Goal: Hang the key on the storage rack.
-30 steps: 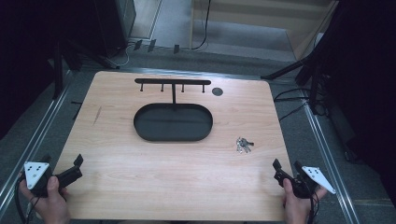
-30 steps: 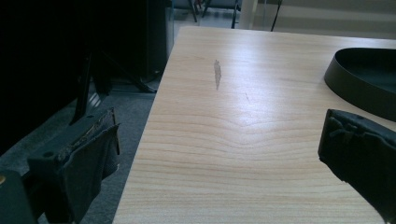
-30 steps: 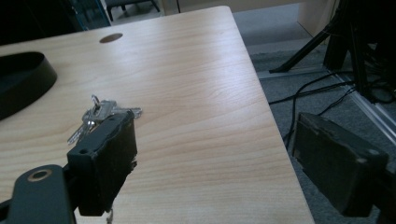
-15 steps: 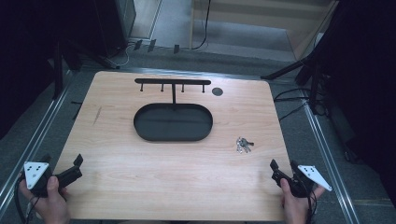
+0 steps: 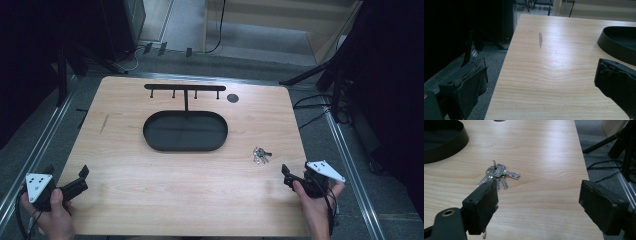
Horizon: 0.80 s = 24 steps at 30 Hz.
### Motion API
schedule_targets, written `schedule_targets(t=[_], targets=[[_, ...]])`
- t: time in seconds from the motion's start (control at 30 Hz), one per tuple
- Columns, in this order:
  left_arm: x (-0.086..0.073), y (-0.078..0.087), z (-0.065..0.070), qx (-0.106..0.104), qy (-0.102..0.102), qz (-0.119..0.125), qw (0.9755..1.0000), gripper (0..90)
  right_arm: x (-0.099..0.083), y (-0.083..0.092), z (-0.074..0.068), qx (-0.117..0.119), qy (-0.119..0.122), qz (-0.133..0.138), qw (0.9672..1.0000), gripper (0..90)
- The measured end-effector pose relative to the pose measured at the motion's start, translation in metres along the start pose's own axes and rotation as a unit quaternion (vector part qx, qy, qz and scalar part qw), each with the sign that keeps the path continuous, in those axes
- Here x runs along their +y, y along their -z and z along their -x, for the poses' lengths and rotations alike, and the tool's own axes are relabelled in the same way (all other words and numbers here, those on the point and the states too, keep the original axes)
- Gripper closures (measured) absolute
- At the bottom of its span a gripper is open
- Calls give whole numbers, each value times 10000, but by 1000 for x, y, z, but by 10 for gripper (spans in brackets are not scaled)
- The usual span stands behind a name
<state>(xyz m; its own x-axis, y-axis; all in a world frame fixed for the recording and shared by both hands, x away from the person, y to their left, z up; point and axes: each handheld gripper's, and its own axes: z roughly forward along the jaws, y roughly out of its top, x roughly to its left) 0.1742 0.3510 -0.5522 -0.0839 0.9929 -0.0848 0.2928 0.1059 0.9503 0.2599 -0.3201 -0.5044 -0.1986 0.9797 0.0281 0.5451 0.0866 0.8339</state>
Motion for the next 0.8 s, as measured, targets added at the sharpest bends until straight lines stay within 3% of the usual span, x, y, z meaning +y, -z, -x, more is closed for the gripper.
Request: schedule_targets(t=[0.07, 0.17, 0.2, 0.23, 0.27, 0.33, 0.37, 0.4, 0.43, 0.5, 0.53, 0.57, 0.6, 0.63, 0.67, 0.7, 0.73, 0.8], targets=[[0, 0, 0, 4, 1, -3, 10000, 0, 3, -1, 0, 7, 39, -68, 10000, 156], [0, 0, 0, 7, -17, -2, 10000, 0, 17, -7, -1, -38, 96, -511, 9986, 156], [0, 0, 0, 4, -12, -1, 10000, 0, 26, -11, -2, -93, 127, -784, 9968, 170], [0, 0, 0, 4, -12, -1, 10000, 0, 26, -11, -2, -93, 127, -784, 9968, 170], [0, 0, 0, 4, -5, -3, 10000, 0, 34, -16, -4, -149, 222, -1051, 9941, 183], [0, 0, 0, 0, 0, -3, 10000, 0, 38, -18, -5, -185, 260, -1172, 9926, 189], [0, 0, 0, 5, -3, -6, 10000, 0, 46, -26, -6, -107, 253, -1554, 9875, 189], [0, 0, 0, 5, -3, -6, 10000, 0, 46, -26, -6, -107, 253, -1554, 9875, 189], [0, 0, 0, 1, -30, -13, 10000, 0, 55, -33, -9, -105, 286, -1916, 9810, 191], [0, 0, 0, -1, -34, -9, 10000, 0, 62, -40, -12, -66, 335, -2233, 9741, 193], [0, 0, 0, -1, -34, -9, 10000, 0, 62, -40, -12, -66, 335, -2233, 9741, 193], [0, 0, 0, -10, -20, -15, 10000, 0, 70, -48, -17, -36, 377, -2527, 9668, 195], [0, 0, 0, -10, -20, -15, 10000, 0, 70, -48, -17, -36, 377, -2527, 9668, 195], [0, 0, 0, -9, -13, -14, 10000, 0, 75, -55, -21, -13, 302, -2698, 9625, 197], [0, 0, 0, -9, -11, -16, 10000, 0, 75, -55, -21, -13, 302, -2698, 9625, 197], [0, 0, 0, -16, -10, -14, 10000, 0, 80, -61, -26, 4, 261, -2878, 9573, 196], [0, 0, 0, -16, -10, -14, 10000, 0, 82, -64, -29, 7, 254, -2957, 9549, 196], [0, 0, 0, -16, -9, -17, 10000, 0, 84, -66, -31, 26, 245, -3019, 9530, 195]])
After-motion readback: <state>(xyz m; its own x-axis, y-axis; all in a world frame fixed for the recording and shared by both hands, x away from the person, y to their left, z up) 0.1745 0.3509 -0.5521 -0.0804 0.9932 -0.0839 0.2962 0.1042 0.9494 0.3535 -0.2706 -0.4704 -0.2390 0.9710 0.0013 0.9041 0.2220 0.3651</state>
